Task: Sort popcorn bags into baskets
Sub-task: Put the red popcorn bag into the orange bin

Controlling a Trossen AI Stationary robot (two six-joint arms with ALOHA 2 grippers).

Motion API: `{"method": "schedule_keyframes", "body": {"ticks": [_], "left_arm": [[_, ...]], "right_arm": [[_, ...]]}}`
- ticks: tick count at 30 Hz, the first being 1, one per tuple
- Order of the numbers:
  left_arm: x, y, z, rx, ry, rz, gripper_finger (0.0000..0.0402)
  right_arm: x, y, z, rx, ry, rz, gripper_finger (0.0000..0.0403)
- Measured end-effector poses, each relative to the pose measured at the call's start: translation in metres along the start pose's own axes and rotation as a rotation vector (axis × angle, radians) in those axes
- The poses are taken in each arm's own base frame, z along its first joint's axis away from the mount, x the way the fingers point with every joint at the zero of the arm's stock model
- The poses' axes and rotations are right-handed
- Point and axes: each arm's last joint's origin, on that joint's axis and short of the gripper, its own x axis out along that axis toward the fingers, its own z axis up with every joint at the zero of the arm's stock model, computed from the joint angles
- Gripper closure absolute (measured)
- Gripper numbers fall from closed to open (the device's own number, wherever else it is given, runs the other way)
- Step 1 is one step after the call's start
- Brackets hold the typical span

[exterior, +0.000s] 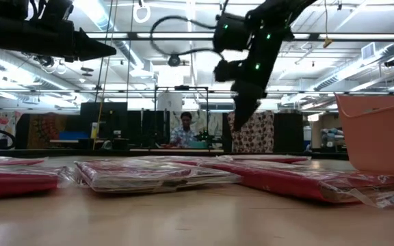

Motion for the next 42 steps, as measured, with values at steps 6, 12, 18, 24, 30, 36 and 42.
{"method": "schedule_keyframes", "body": {"ticks": [6,12,18,24,30,36,42], "left_arm": [[0.0,0.0,0.0,-0.002,-0.004,0.001,0.0334],[0.0,0.0,-0.002,0.004,0.016,-0.005,0.0334],[0.0,-0.001,-0.004,0.007,0.035,-0.011,0.0334],[0.0,-0.001,-0.004,0.013,0.037,-0.012,0.0334],[0.0,-0.001,-0.004,0.015,0.043,-0.014,0.0334],[0.0,-0.002,-0.004,0.016,0.044,-0.021,0.0334],[0.0,-0.002,-0.004,0.016,0.044,-0.021,0.0334]], "right_arm": [[0.027,0.046,0.001,-0.206,-0.03,-0.099,0.017],[0.045,0.059,-0.004,-0.261,-0.004,-0.225,0.0121],[0.055,0.061,-0.005,-0.244,0.005,-0.242,0.0095],[0.056,0.06,-0.007,-0.241,0.022,-0.248,0.0112],[0.058,0.054,-0.008,-0.229,0.049,-0.23,0.015],[0.059,0.049,-0.01,-0.208,0.08,-0.217,0.0196],[0.061,0.046,-0.01,-0.172,0.091,-0.169,0.0268]]}}
